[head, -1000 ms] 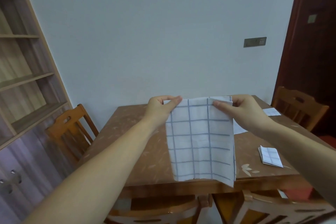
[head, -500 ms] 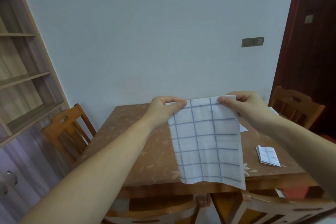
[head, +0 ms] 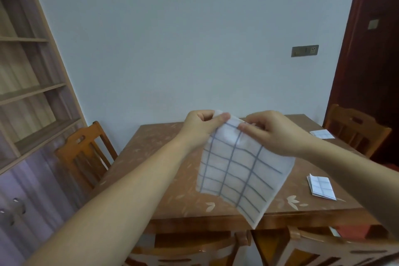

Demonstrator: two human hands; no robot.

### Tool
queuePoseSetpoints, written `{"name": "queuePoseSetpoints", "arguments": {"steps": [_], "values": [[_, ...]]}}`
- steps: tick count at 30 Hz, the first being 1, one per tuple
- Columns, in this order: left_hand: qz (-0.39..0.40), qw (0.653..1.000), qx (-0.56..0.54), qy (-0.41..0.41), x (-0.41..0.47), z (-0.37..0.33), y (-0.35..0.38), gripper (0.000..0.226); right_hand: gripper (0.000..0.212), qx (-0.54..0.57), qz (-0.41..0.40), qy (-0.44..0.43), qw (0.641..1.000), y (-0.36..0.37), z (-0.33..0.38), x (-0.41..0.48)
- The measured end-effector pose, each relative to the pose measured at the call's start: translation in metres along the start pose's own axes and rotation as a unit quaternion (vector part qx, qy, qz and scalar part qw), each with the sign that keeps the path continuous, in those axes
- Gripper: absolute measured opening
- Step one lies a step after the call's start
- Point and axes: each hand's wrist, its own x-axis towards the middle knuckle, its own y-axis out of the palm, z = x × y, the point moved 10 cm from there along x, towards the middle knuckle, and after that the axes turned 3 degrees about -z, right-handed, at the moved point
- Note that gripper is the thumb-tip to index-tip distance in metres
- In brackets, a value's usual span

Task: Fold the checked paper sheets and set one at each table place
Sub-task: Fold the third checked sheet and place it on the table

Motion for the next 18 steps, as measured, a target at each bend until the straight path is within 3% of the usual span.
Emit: {"name": "queuePoseSetpoints", "arguments": {"steps": [5, 8, 11, 14, 18], "values": [[-0.084, 0.996, 0.017, 0.03, -0.004, -0.007, -0.016, 0.028, 0.034, 0.045, 0.015, 0.056, 0.997, -0.005, -0.009, 0.003], [-0.041, 0.998, 0.016, 0.035, -0.007, -0.016, 0.0, 0.025, 0.037, 0.038, 0.034, 0.079, 0.996, -0.001, -0.009, 0.006], [-0.022, 0.998, 0.03, 0.058, -0.01, -0.024, 0.01, 0.028, 0.049, 0.024, -0.017, 0.042, 0.999, -0.007, 0.006, 0.01], [-0.018, 0.996, 0.058, 0.07, -0.013, -0.023, 0.008, 0.035, 0.045, 0.03, -0.06, 0.029, 0.997, -0.02, 0.011, 0.013], [0.002, 0.985, 0.144, 0.097, -0.022, -0.011, 0.005, 0.046, 0.045, 0.023, -0.061, 0.036, 0.997, -0.036, 0.001, 0.013]]}}
